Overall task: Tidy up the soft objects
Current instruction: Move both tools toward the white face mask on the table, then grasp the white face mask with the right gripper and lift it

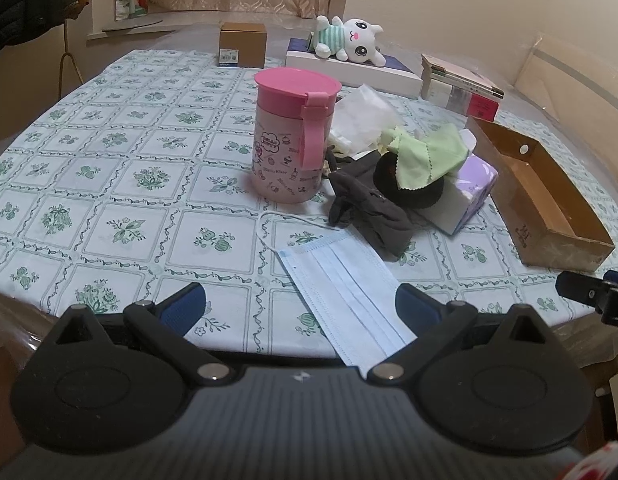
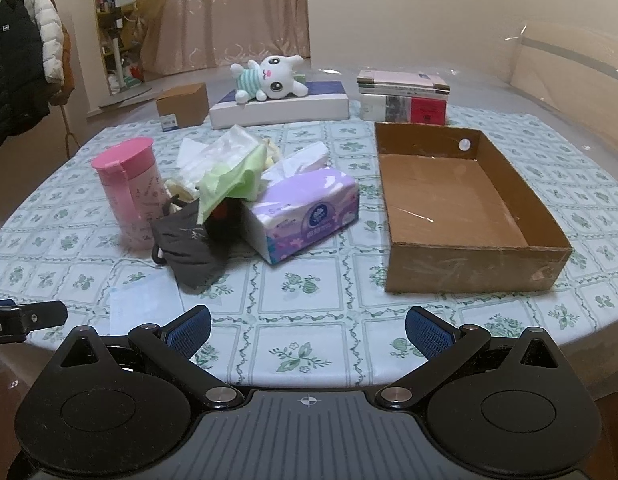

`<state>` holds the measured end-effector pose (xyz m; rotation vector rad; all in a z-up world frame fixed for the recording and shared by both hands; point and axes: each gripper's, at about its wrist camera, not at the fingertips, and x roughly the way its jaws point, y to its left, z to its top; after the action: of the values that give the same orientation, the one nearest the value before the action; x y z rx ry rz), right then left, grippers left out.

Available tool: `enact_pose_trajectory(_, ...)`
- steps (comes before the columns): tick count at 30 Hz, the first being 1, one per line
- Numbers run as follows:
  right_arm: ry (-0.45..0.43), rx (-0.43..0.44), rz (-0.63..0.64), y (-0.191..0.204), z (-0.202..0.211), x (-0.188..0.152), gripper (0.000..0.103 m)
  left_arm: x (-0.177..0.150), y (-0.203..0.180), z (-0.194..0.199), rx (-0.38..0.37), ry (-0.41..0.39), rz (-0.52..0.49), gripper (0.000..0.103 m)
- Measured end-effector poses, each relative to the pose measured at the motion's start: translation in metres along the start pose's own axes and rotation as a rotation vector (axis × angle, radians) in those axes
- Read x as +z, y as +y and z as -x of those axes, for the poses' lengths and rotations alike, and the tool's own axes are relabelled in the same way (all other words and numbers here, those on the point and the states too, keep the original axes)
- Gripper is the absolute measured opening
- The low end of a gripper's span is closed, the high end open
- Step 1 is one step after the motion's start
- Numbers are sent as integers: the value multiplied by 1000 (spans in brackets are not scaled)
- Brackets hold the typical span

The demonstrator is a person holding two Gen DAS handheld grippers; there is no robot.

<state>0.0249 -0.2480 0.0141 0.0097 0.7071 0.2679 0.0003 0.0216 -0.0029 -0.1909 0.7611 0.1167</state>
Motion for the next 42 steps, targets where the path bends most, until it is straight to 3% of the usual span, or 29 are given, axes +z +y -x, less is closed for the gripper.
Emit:
enact_pose_trajectory(23,44,178,158,67,-42,-12,103,9,41,-16,30,-6,14,99)
enact_pose_trajectory(32,116,252,237,97,-76,-25,103,11,55,-34,10,23,-5,99)
enact_pose_trajectory(42,182,269,280,120,-112,-31,103,11,72,-54,-1,59,-28,99)
